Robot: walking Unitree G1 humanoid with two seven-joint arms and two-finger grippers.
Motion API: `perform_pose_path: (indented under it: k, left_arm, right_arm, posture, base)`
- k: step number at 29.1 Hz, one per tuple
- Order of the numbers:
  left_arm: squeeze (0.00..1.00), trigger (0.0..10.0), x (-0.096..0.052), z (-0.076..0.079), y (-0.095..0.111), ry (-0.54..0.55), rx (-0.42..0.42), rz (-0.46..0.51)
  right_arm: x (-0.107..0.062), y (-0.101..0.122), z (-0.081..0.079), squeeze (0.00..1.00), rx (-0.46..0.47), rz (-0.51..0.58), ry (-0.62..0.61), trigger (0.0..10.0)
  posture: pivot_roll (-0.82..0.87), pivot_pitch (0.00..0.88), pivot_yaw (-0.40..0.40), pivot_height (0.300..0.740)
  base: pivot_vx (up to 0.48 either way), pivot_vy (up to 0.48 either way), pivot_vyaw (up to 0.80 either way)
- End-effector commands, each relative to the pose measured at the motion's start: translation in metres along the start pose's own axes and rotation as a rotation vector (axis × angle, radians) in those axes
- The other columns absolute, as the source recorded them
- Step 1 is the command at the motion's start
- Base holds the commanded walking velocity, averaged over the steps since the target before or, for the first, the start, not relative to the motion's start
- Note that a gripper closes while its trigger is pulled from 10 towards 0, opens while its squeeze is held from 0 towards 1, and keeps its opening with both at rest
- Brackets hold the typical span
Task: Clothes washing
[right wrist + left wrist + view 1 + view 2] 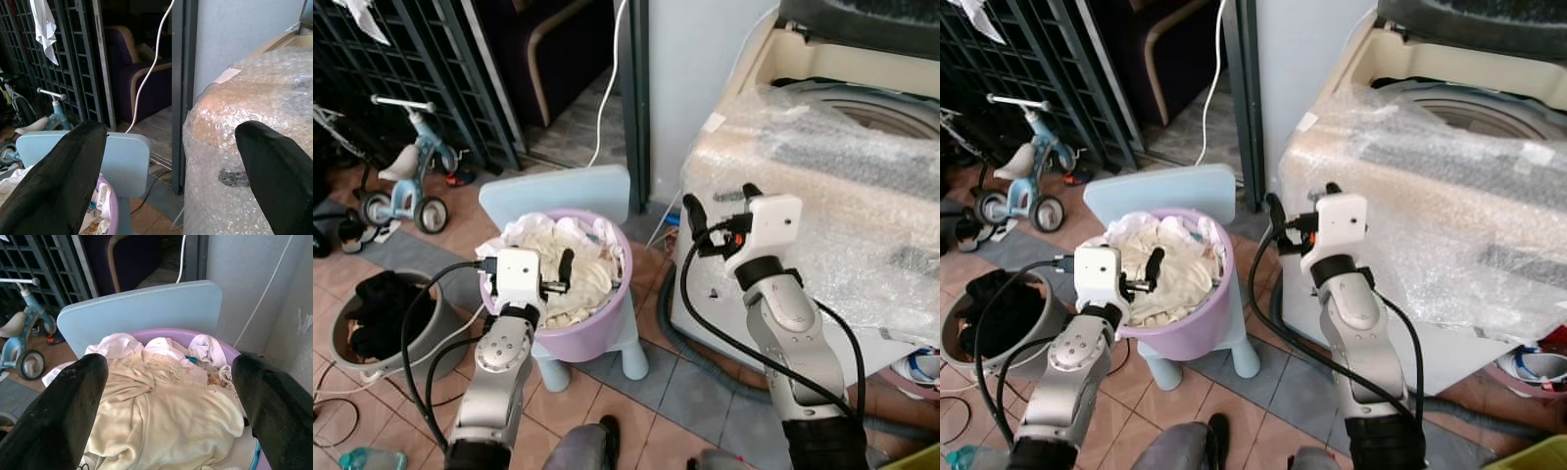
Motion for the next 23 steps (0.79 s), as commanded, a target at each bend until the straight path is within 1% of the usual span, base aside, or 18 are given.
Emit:
perform_pose_path:
  k: [1, 4, 6, 7, 8, 11, 13, 14, 18, 19, 20, 21, 22, 23]
  left_arm:
    - [0.0, 10.0, -0.005, -0.018, -0.014, 0.062, 0.002, -0.056]
    - [0.0, 10.0, -0.007, -0.021, -0.019, 0.069, -0.024, -0.075]
    - [0.0, 10.0, -0.008, -0.022, -0.019, 0.066, -0.016, -0.077]
    - [0.0, 10.0, -0.008, -0.021, -0.02, 0.059, -0.02, -0.079]
    - [0.0, 10.0, -0.007, -0.017, -0.02, 0.031, -0.032, -0.084]
    - [0.0, 10.0, -0.007, -0.011, -0.023, 0.0, -0.045, -0.104]
    - [0.0, 10.0, -0.006, -0.006, -0.025, -0.028, -0.058, -0.118]
    - [0.0, 10.0, -0.005, -0.003, -0.026, -0.045, -0.064, -0.125]
    - [0.0, 10.0, -0.001, -0.001, -0.024, -0.059, -0.061, -0.124]
    - [0.0, 10.0, 0.001, 0.001, -0.024, -0.077, -0.069, -0.13]
    - [0.0, 10.0, 0.007, 0.003, -0.022, -0.1, -0.077, -0.133]
    - [0.0, 10.0, 0.007, 0.003, -0.022, -0.1, -0.077, -0.133]
    - [0.0, 10.0, 0.013, 0.002, -0.02, -0.103, -0.068, -0.136]
    - [0.0, 10.0, 0.016, 0.002, -0.021, -0.1, -0.059, -0.144]
  right_arm:
    - [0.0, -0.005, -0.012, 0.0, 0.019, -0.018, 0.038, 10.0]
    - [-0.001, -0.007, -0.012, 0.0, 0.023, -0.027, 0.042, 10.0]
    - [-0.002, -0.008, -0.012, 0.0, 0.021, -0.033, 0.043, 10.0]
    - [-0.002, -0.009, -0.011, 0.0, 0.022, -0.034, 0.041, 10.0]
    - [-0.004, -0.01, -0.01, 0.0, 0.029, -0.039, 0.035, 10.0]
    - [-0.008, -0.013, -0.006, 0.0, 0.033, -0.047, 0.016, 10.0]
    - [-0.018, -0.021, -0.003, 0.0, 0.037, -0.08, 0.006, 10.0]
    - [-0.025, -0.028, -0.003, 0.0, 0.038, -0.11, 0.007, 10.0]
    - [-0.04, -0.038, -0.005, 0.0, 0.045, -0.15, 0.017, 10.0]
    - [-0.043, -0.039, -0.005, 0.0, 0.044, -0.154, 0.02, 10.0]
    - [-0.046, -0.038, -0.006, 0.0, 0.045, -0.157, 0.021, 10.0]
    - [-0.046, -0.038, -0.006, 0.0, 0.045, -0.157, 0.021, 10.0]
    - [-0.046, -0.036, -0.006, 0.0, 0.05, -0.156, 0.016, 10.0]
    - [-0.047, -0.035, -0.006, 0.0, 0.053, -0.155, 0.012, 10.0]
  posture:
    - [-0.09, 0.093, 0.071, 0.74]
    - [-0.09, 0.096, 0.07, 0.74]
    - [-0.09, 0.103, 0.07, 0.74]
    - [-0.09, 0.105, 0.071, 0.74]
    - [-0.09, 0.109, 0.071, 0.74]
    - [-0.09, 0.115, 0.07, 0.74]
    - [-0.1, 0.121, 0.069, 0.74]
    - [-0.1, 0.121, 0.069, 0.74]
    - [-0.11, 0.127, 0.072, 0.74]
    - [-0.11, 0.13, 0.072, 0.74]
    - [-0.12, 0.136, 0.07, 0.74]
    - [-0.12, 0.136, 0.07, 0.74]
    - [-0.13, 0.145, 0.066, 0.74]
    - [-0.13, 0.148, 0.064, 0.74]
  base:
    - [0.0, 0.0, 0.8]
    - [0.0, 0.0, 0.8]
    - [0.0, 0.0, 0.8]
    - [0.0, 0.0, 0.8]
    - [0.0, 0.0, 0.8]
    - [0.0, 0.0, 0.0]
    - [0.0, 0.0, 0.0]
    - [0.0, 0.0, 0.0]
    - [0.0, 0.0, 0.0]
    - [0.0, 0.0, 0.0]
    - [0.0, 0.0, 0.0]
    - [0.0, 0.0, 0.0]
    - [0.0, 0.0, 0.0]
    - [0.0, 0.0, 0.0]
Point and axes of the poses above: a point about 5 cm out from each wrist's last joint towards the gripper, its own x axis pointing out of the wrist towards the gripper, its own y axis along the axis of the wrist's last joint, z = x × y, the point moved 5 cm from there along x, pointing out of the wrist towards the gripper, and after that the axes turned 3 degrees about -x, right-handed, at the moved point
